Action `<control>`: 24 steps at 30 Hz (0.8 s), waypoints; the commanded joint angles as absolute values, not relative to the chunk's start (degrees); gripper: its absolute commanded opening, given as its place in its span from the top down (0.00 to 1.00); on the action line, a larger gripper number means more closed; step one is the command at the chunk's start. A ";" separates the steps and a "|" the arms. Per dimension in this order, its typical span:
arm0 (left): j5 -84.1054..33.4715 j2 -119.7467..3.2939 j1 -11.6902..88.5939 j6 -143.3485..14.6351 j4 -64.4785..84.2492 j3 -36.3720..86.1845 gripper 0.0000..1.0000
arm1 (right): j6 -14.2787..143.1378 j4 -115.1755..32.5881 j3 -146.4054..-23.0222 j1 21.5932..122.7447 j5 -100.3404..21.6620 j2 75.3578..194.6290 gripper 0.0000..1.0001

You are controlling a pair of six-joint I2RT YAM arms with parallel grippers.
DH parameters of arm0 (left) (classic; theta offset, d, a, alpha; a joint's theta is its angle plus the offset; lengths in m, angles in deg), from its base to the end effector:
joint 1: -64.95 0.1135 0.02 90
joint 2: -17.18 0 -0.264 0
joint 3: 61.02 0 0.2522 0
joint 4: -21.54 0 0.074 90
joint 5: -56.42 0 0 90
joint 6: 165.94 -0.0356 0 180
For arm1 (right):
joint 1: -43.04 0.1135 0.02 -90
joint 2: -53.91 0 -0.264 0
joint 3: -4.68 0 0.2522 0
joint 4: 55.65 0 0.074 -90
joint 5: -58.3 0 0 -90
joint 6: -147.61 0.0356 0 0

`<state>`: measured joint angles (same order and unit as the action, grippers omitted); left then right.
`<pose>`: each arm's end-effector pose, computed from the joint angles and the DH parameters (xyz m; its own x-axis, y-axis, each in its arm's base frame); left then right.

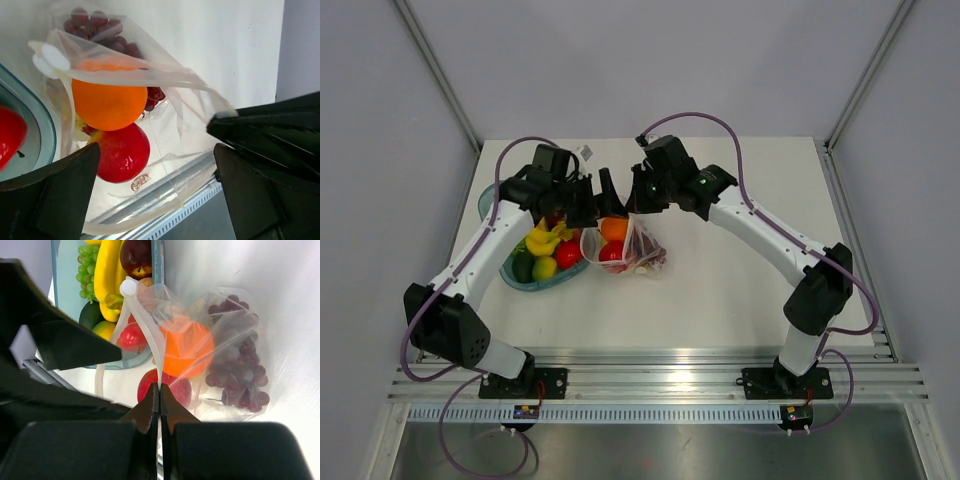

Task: Place the food in the zip-top bag and seal the zipper
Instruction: Place the fake fruit in the zipper food storage bag.

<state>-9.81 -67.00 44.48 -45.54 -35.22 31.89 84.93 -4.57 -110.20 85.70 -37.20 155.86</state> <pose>0.2890 -0.1232 0.3352 -0.8905 -0.1619 -0.4252 0.1414 0.7898 -0.5969 0.2966 0.2780 0.3606 -0.7386 -0.0594 -0.6715 -0.4400 0.7971 0.4135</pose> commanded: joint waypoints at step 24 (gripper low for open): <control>-21.89 -62.01 43.86 -46.58 -37.39 23.22 0.93 | 84.95 -6.21 -109.54 86.20 -35.31 151.38 1.00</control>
<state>-22.18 -62.57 44.29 -46.44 -40.60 21.60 85.06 -4.92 -108.67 85.70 -37.06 154.79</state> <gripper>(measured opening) 0.305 0.012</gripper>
